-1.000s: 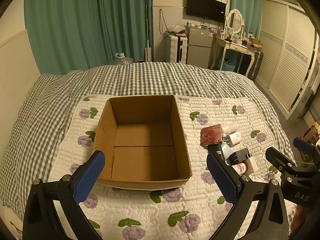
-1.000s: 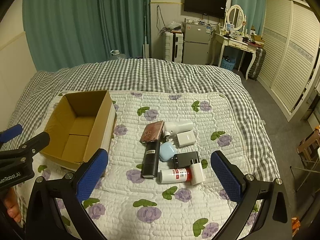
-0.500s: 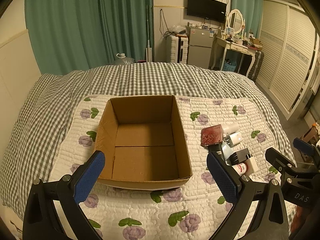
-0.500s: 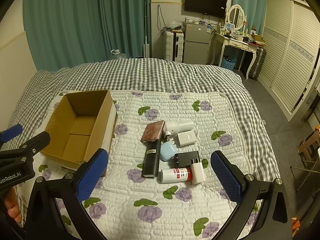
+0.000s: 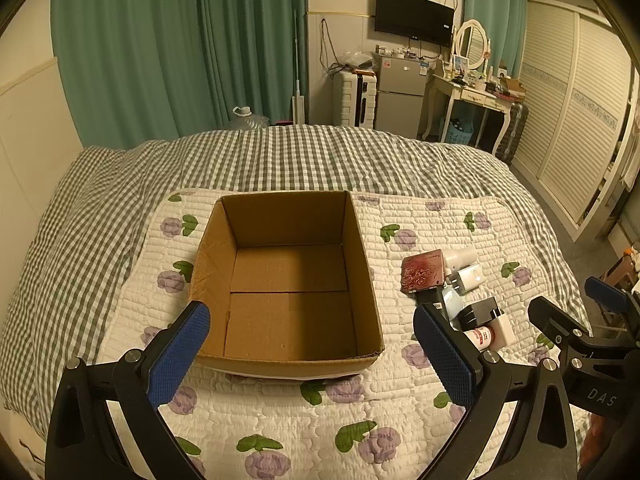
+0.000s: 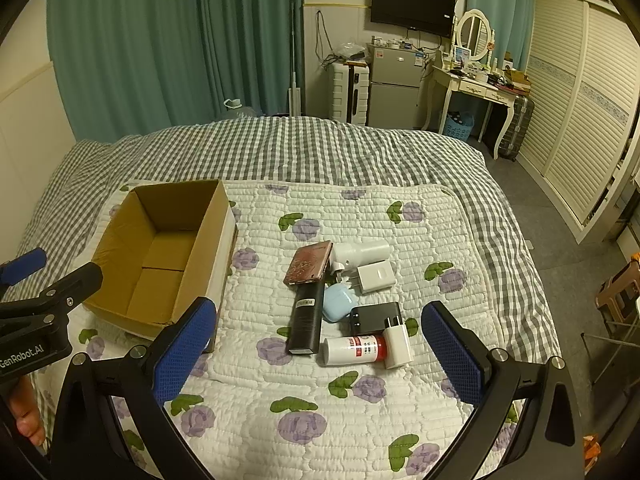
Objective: Organize rigid objects
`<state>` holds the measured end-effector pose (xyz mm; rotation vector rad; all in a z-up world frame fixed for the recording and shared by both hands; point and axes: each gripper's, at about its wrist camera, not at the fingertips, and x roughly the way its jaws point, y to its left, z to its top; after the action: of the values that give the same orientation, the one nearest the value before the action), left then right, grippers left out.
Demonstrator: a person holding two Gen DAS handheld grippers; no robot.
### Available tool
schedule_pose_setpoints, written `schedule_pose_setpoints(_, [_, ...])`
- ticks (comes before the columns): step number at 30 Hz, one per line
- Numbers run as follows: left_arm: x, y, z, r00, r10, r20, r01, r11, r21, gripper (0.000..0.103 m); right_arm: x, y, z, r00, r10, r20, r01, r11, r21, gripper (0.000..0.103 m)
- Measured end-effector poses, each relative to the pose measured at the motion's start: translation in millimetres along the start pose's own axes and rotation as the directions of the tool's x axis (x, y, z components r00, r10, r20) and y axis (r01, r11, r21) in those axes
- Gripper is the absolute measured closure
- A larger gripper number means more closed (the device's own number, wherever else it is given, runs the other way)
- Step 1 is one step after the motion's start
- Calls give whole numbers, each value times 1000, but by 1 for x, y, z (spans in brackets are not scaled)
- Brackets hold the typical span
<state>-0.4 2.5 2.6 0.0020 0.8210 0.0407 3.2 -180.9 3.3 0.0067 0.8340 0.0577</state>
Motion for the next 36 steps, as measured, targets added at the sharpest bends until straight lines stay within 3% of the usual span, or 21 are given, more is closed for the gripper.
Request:
schedule_pose_setpoints(21, [-2,4,1,1000,2,4,-2,1000,-6,0,-3,6,1,1000,9,4,-9,1000,-4,0])
schedule_pose_setpoints(36, [-27,-11,12,999,-2,45,2,1000,-1,0,-23,-6,7,999,13,40,-14,1000,9,0])
